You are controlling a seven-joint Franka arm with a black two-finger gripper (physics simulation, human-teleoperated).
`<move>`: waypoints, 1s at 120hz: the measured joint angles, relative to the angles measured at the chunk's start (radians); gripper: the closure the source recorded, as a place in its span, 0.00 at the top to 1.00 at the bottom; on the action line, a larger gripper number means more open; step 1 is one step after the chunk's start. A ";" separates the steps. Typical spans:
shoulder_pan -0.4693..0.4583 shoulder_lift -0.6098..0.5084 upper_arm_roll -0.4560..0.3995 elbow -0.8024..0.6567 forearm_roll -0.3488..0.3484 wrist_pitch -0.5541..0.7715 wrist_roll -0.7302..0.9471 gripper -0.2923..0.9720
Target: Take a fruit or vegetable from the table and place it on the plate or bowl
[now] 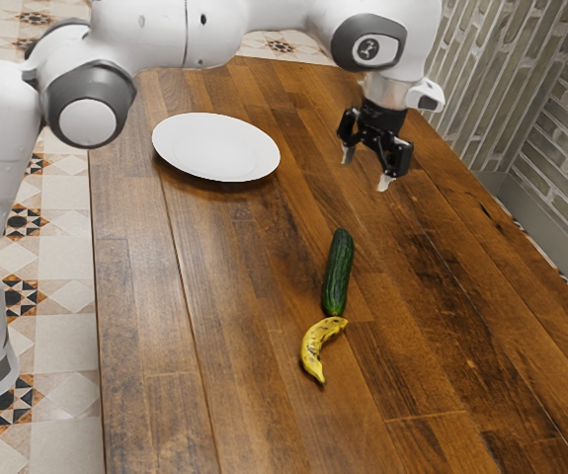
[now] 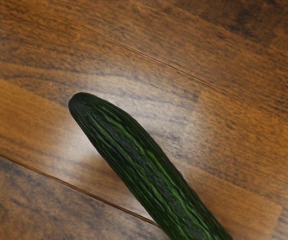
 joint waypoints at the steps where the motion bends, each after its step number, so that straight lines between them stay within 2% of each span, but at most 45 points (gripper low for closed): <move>1: 0.000 0.003 0.001 0.000 -0.002 0.003 -0.010 0.77; 42: 0.052 0.081 0.053 -0.010 -0.071 0.066 -0.352 0.77; 76: 0.030 0.123 0.058 -0.011 -0.068 0.084 -0.546 0.77; 89: 0.007 0.105 0.061 -0.069 -0.066 0.085 -0.606 0.77; 94: -0.025 0.093 0.086 -0.104 -0.066 0.088 -0.626 0.77; 100: -0.135 0.079 0.198 -0.155 -0.073 0.099 -0.648 0.77; 105: -0.193 0.072 0.256 -0.182 -0.082 0.107 -0.664 0.77; 120: -0.252 0.060 0.301 -0.223 -0.096 0.125 -0.705 0.77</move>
